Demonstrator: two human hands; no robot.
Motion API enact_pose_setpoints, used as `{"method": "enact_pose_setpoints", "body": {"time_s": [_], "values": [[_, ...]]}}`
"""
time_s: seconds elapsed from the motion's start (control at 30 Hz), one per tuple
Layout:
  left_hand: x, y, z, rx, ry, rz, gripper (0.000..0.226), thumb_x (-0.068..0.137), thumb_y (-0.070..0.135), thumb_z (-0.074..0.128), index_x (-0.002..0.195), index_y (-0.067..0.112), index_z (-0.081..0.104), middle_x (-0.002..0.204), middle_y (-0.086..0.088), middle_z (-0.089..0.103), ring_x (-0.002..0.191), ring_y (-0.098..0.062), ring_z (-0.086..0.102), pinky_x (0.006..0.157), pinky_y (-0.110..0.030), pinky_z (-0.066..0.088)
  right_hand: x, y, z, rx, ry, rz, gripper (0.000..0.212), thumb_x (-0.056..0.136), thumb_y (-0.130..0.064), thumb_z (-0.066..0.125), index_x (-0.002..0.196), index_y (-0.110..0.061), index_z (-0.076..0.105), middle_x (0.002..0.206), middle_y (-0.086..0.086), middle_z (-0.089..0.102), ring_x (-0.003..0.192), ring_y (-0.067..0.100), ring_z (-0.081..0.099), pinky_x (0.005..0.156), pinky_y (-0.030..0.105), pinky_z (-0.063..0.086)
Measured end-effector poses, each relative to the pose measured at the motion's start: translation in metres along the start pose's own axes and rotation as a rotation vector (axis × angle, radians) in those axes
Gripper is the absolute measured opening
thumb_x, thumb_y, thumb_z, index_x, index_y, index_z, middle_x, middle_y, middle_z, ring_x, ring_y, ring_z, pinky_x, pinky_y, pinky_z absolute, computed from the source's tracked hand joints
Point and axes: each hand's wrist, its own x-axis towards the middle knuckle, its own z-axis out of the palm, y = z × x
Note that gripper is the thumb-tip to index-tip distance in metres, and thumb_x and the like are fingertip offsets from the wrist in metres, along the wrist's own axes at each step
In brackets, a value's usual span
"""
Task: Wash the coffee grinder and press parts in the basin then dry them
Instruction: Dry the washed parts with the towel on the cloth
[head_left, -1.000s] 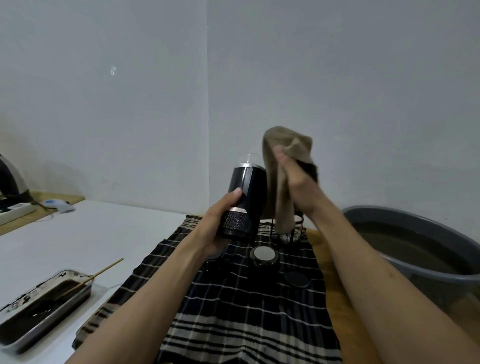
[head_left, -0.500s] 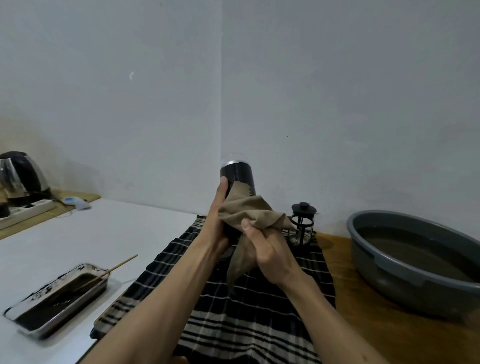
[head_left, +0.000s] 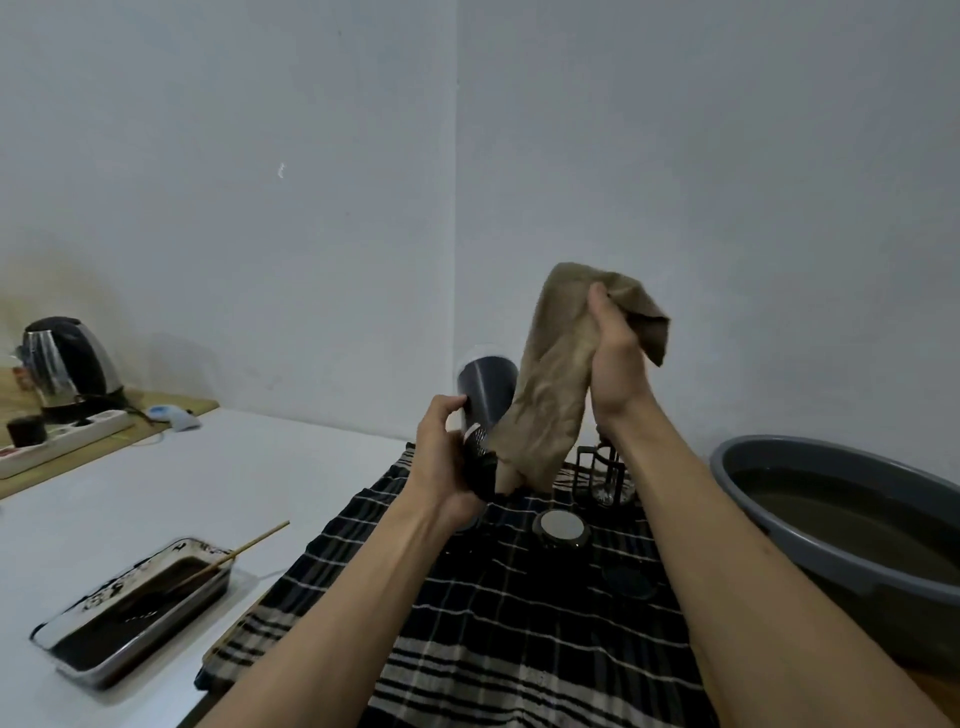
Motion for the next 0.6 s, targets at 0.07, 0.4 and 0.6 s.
{"method": "enact_pose_setpoints", "body": {"time_s": [0.07, 0.4, 0.6], "values": [[0.002, -0.003, 0.004, -0.024, -0.019, -0.032, 0.058, 0.087, 0.056, 0.063, 0.105, 0.002, 0.074, 0.103, -0.016, 0.072, 0.093, -0.033, 0.070, 0.088, -0.042, 0.057, 0.005, 0.017, 0.014, -0.342, -0.168, 0.062, 0.050, 0.100, -0.057, 0.044, 0.116, -0.016, 0.068, 0.117, 0.001, 0.071, 0.113, 0.014, 0.065, 0.104, 0.034, 0.049], [0.019, 0.014, -0.006, -0.111, 0.032, 0.062, 0.086, 0.074, 0.084, 0.064, 0.112, 0.008, 0.076, 0.108, -0.017, 0.068, 0.116, -0.035, 0.062, 0.116, -0.054, 0.039, -0.090, 0.072, -0.006, -0.402, -0.516, -0.142, 0.018, 0.101, -0.015, 0.056, 0.114, -0.013, 0.068, 0.117, 0.000, 0.069, 0.118, 0.012, 0.061, 0.112, 0.032, 0.040], [0.011, 0.013, 0.002, -0.163, 0.041, 0.027, 0.074, 0.080, 0.053, 0.082, 0.132, 0.004, 0.062, 0.103, -0.016, 0.071, 0.086, -0.030, 0.071, 0.087, -0.045, 0.060, -0.049, 0.015, -0.019, 0.153, 0.131, 0.109, 0.024, 0.096, -0.023, 0.059, 0.086, -0.017, 0.080, 0.091, 0.004, 0.077, 0.093, 0.021, 0.070, 0.092, 0.042, 0.050]]}}
